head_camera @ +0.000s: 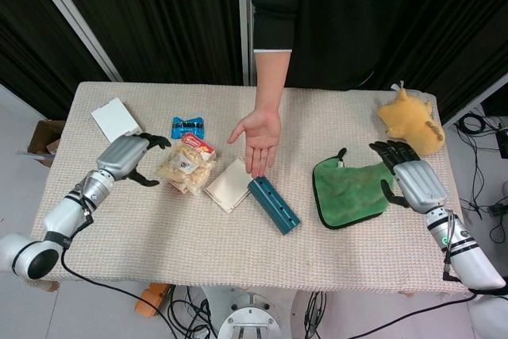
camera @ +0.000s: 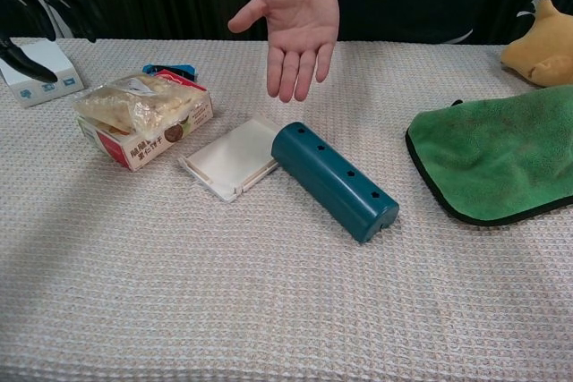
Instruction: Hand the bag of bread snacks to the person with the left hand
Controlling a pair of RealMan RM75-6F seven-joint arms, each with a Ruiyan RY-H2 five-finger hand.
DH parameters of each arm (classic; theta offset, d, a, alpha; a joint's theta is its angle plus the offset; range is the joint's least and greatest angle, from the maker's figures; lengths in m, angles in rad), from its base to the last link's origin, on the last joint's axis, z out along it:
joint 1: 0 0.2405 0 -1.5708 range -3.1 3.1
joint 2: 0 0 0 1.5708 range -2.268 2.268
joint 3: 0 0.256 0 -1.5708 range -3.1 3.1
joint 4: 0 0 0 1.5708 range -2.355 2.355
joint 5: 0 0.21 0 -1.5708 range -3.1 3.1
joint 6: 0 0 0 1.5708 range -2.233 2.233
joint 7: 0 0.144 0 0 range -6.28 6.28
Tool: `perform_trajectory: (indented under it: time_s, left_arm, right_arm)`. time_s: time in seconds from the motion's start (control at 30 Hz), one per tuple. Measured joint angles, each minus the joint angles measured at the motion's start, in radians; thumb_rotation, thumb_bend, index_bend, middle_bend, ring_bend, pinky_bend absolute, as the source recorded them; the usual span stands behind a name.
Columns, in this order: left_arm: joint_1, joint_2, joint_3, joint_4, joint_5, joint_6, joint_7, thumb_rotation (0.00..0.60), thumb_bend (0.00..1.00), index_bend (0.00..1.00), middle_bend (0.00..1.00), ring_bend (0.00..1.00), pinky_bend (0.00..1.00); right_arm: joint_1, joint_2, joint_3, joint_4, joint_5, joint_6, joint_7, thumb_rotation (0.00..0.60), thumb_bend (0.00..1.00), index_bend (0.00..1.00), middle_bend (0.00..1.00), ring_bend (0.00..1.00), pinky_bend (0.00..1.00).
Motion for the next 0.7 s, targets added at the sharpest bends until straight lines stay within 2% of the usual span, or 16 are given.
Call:
perform_trajectory:
  time_s: [0.13,0.2,0.3,0.47,0.7]
  left_arm:
    - [0.018,-0.012,0.034,-0.014,0.031,0.082,0.198,0.6,0.02,0.08,0.1,0.08,0.22]
    - [0.034,-0.026,0.056,-0.02,0.062,0.138,0.295,0.6,0.0,0.06,0.07,0.07,0.21]
    - [0.059,-0.077,0.086,-0.006,0.129,0.215,0.361,0.6,0.0,0.04,0.05,0.06,0.19]
    - [0.074,-0.191,0.108,0.095,0.178,0.232,0.341,0.6,0.0,0.04,0.05,0.06,0.18]
    - [0.05,-0.319,0.102,0.256,0.178,0.171,0.287,0.6,0.0,0.04,0.05,0.06,0.18]
  right_arm:
    - [-0.012,0.005,-0.002,0.001,-0.001,0.017,0.002,0.6,0.5,0.0,0.04,0.0,0.04]
    - [-0.021,0.008,-0.002,0.003,-0.005,0.031,0.015,0.6,0.5,0.0,0.03,0.0,0.04]
    - [-0.032,0.017,-0.003,0.005,-0.011,0.046,0.032,0.6,0.5,0.0,0.02,0.0,0.04]
    - [-0.05,0.034,-0.002,0.004,-0.018,0.069,0.058,0.6,0.5,0.0,0.01,0.0,0.04]
    - [-0.06,0.045,-0.002,0.011,-0.021,0.074,0.079,0.6,0.5,0.0,0.01,0.0,0.04]
